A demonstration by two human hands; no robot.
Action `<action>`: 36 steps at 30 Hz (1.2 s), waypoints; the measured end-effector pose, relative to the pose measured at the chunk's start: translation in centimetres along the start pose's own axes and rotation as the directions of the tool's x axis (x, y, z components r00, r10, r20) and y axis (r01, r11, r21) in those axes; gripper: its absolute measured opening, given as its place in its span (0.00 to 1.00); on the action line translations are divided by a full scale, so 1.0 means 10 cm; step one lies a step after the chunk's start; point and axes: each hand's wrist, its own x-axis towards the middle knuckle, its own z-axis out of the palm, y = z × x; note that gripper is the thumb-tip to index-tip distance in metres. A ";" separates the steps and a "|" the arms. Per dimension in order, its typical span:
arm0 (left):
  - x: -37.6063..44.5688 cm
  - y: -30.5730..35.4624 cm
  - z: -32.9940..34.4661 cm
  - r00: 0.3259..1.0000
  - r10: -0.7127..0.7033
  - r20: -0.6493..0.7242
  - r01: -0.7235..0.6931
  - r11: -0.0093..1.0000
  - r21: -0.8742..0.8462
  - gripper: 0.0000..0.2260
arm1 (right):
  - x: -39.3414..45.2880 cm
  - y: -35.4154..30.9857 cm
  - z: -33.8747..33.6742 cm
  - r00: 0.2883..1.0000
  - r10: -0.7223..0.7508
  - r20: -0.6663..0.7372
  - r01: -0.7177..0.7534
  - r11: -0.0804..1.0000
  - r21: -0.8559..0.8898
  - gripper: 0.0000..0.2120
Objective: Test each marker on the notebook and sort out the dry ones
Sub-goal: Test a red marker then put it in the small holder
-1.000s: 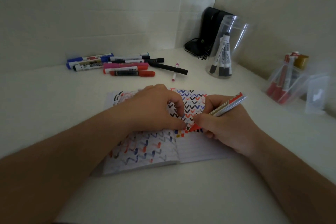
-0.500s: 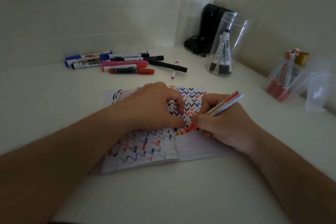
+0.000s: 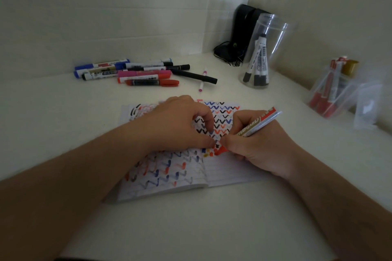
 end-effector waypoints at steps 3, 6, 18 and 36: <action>0.00 0.00 0.01 1.000 0.004 0.002 -0.004 1.000 -0.001 0.13 | 0.00 0.00 -0.01 1.000 0.002 -0.009 -0.002 0.999 0.036 0.14; -0.01 0.00 0.00 1.000 0.009 0.007 -0.009 1.000 0.002 0.14 | 0.01 0.01 -0.01 1.000 0.000 -0.018 0.000 1.000 0.020 0.15; 0.01 -0.06 -0.03 0.976 0.062 -0.211 -0.130 0.935 -0.329 0.13 | 0.09 0.04 -0.27 0.992 -0.056 0.110 -0.055 0.598 0.800 0.11; 0.02 -0.08 -0.02 0.912 0.197 -0.360 -0.254 0.960 -0.117 0.17 | 0.14 0.07 -0.15 0.992 0.123 -0.018 -0.084 0.768 0.635 0.05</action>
